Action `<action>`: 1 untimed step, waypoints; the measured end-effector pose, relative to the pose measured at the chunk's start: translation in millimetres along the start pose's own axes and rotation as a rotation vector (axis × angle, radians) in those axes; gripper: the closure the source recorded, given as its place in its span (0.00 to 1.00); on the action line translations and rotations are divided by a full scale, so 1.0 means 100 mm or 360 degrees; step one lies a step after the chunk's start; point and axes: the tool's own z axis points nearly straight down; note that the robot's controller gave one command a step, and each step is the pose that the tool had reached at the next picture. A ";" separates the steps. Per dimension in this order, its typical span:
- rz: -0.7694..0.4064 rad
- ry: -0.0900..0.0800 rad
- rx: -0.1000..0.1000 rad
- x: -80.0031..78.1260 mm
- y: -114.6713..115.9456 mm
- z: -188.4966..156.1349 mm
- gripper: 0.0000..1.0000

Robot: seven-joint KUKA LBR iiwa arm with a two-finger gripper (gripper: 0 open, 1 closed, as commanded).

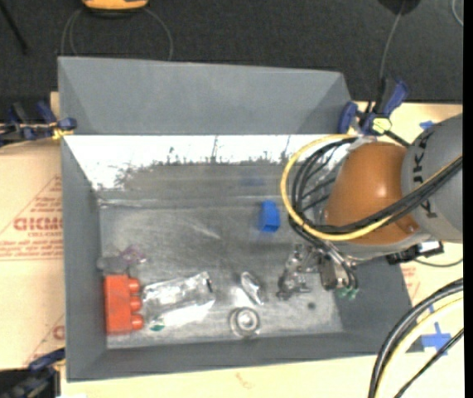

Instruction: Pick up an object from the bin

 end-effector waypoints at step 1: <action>0.0002 0.0006 0.0004 0.01 -0.04 0.03 0.00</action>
Offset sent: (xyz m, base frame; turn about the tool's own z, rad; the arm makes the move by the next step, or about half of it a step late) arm 0.0000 0.0000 0.0000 0.0000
